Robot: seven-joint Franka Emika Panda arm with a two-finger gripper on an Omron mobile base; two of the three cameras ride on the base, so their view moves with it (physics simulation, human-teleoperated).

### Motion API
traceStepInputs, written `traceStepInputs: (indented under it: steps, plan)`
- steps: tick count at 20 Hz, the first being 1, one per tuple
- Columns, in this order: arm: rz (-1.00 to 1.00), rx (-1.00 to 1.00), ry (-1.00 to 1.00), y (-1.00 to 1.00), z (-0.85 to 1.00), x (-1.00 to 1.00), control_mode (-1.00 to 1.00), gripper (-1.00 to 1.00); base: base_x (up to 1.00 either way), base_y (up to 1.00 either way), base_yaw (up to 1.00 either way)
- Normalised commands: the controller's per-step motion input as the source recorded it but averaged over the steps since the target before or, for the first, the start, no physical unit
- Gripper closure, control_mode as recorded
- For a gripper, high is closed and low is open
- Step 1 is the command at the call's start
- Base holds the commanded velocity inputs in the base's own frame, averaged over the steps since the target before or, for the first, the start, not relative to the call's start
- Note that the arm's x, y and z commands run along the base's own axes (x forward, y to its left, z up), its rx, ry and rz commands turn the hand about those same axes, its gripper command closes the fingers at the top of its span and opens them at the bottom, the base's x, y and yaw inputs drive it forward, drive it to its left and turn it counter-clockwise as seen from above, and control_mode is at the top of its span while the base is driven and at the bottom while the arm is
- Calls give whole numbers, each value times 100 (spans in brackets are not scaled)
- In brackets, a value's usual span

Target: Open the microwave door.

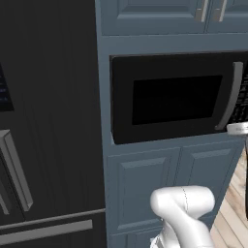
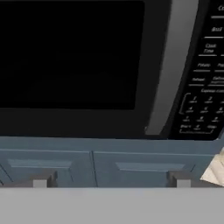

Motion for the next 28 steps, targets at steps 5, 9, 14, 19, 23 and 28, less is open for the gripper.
traceStepInputs:
  steps: [5,9,14,19,23,28]
  plan:
    - [0,0,-41,-42,32,1,-100,-100,0,0,0]
    - [0,0,-35,-24,44,17,-100,-100,0,0,0]
    - [0,0,-26,-26,42,16,-100,-100,0,0,0]
    - [3,1,-11,-21,20,8,-100,-100,0,0,0]
    - [9,0,0,-4,2,15,-100,-100,0,0,0]
    - [12,0,0,0,0,37,-100,-100,0,0,0]
